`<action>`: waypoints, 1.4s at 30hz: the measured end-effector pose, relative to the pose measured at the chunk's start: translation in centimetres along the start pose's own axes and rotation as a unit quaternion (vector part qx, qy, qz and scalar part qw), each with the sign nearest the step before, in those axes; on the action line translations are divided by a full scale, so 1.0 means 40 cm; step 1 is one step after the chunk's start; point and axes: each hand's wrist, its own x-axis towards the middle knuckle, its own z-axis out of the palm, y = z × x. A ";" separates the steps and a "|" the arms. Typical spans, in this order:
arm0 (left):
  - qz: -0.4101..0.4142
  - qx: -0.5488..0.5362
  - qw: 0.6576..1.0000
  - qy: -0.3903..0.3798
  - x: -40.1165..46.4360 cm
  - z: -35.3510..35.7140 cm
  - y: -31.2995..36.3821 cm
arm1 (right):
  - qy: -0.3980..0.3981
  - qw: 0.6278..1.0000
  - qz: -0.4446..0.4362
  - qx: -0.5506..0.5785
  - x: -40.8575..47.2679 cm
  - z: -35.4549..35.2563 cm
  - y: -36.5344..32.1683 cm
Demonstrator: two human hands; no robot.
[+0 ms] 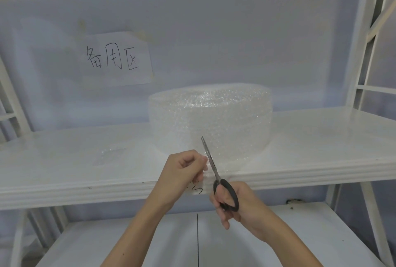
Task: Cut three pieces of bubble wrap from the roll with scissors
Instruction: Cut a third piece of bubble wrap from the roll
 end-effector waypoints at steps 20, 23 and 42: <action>0.006 -0.008 0.999 0.035 0.006 0.006 -0.012 | -0.044 0.998 0.038 0.010 -0.031 -0.006 -0.008; 0.009 -0.004 1.000 0.021 0.005 0.002 -0.013 | -0.045 0.999 0.030 0.004 -0.030 -0.005 -0.013; 0.017 -0.019 1.000 -0.018 0.003 -0.004 -0.008 | -0.014 0.999 0.001 -0.034 0.010 0.003 -0.015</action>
